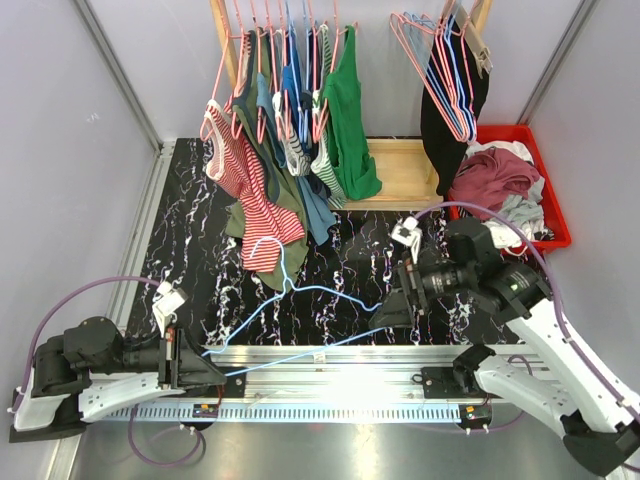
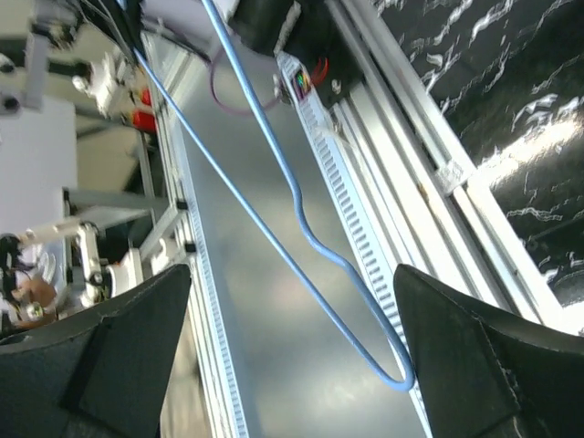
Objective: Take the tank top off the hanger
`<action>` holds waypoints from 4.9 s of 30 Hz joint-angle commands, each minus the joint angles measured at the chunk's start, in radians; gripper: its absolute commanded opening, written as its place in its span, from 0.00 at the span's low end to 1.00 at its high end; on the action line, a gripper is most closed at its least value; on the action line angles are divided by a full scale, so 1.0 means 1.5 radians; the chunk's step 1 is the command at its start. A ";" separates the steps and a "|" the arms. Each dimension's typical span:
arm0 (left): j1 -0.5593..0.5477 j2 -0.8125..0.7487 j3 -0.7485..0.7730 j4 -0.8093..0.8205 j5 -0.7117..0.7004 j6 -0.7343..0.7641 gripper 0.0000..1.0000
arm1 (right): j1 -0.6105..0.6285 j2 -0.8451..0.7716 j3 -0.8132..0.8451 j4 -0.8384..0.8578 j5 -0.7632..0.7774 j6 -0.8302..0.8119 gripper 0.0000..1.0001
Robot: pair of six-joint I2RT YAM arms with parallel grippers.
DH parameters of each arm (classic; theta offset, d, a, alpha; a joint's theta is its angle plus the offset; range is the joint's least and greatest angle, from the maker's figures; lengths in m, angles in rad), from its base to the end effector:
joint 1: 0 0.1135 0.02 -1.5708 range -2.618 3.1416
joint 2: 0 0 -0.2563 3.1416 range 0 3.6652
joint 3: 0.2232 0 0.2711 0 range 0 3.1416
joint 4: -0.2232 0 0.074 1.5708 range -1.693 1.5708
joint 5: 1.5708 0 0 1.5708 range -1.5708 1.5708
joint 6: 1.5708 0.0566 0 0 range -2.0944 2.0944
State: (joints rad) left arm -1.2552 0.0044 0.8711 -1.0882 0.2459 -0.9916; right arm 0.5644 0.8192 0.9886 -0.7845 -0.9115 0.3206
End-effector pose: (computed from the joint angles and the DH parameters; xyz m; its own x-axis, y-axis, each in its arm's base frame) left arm -0.0085 -0.0184 0.3267 -0.8706 0.0513 -0.4892 0.4880 0.2160 -0.8457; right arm 0.1317 0.1363 0.3418 -0.7379 -0.2386 -0.6314 -0.6750 0.2607 0.6902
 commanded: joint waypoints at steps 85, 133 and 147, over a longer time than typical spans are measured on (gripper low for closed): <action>-0.030 0.228 -0.018 0.162 -0.359 0.190 0.99 | -0.126 0.503 0.805 -0.086 0.692 -0.130 0.00; -0.030 0.255 -0.080 0.272 -0.332 0.196 0.99 | -0.159 -0.090 0.182 -0.046 0.488 0.030 1.00; -0.030 0.372 -0.045 0.351 -0.329 0.229 0.99 | -0.159 -0.220 0.137 -0.031 0.457 0.065 1.00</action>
State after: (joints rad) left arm -1.2968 0.5201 0.7589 -0.6411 -0.2604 -0.6758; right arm 0.3267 0.5034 1.1984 -0.8791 -0.2081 0.4019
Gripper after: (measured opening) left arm 0.988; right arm 0.994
